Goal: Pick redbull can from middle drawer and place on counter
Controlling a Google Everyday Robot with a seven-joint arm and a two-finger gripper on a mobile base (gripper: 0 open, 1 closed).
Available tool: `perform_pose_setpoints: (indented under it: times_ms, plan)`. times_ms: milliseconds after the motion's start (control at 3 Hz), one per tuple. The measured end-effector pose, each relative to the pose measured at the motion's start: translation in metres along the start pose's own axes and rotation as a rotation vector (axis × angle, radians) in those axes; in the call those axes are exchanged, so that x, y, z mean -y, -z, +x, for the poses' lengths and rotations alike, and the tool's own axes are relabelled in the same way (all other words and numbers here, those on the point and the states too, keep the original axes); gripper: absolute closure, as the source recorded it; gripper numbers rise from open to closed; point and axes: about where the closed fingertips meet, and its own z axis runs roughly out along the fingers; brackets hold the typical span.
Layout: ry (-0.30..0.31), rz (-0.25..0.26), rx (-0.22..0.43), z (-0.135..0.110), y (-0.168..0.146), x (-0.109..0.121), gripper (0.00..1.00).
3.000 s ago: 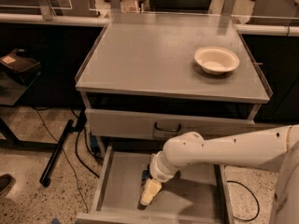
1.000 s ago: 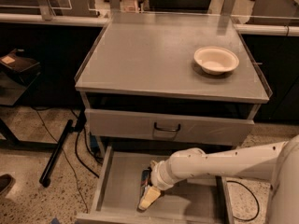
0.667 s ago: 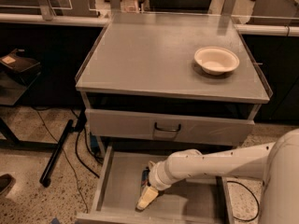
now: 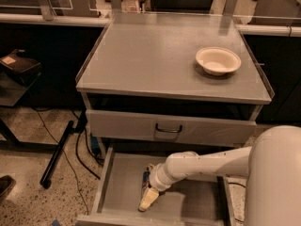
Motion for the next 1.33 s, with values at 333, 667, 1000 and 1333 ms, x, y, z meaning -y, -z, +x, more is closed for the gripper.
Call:
perform_pose_setpoints:
  times_ms: [333,667,1000,1333]
  plan:
    - [0.016,-0.016,-0.026,0.005,-0.007,0.001,0.0]
    - [0.011,-0.031,-0.04,0.016,-0.016,0.0,0.27]
    - [0.011,-0.031,-0.04,0.016,-0.016,0.0,0.5]
    - [0.011,-0.031,-0.04,0.016,-0.016,0.0,0.73]
